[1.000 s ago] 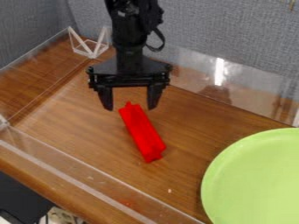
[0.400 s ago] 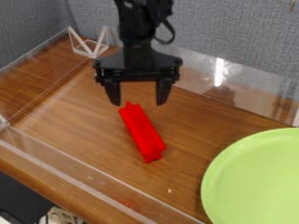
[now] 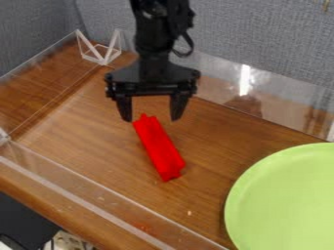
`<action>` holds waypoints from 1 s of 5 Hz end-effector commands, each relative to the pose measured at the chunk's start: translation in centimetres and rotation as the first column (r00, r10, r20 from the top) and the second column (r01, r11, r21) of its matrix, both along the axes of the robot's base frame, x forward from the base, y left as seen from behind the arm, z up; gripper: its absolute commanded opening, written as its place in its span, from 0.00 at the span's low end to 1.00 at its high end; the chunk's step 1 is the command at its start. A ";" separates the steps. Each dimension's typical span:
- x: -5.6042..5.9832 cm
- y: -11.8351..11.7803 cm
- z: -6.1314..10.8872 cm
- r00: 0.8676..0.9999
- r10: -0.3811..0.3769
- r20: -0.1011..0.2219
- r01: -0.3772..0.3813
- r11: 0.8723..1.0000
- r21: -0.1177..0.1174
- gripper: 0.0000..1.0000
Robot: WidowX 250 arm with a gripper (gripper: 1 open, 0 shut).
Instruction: Put the red object on the left side
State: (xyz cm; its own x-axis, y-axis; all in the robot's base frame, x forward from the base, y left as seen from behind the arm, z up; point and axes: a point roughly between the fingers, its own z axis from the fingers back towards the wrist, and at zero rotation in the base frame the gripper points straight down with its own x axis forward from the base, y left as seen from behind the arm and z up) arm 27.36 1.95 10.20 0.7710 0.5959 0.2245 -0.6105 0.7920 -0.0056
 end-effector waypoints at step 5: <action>-0.2 1.4 4.3 0.973 0.222 0.058 -0.220 0.975 -0.038 1.00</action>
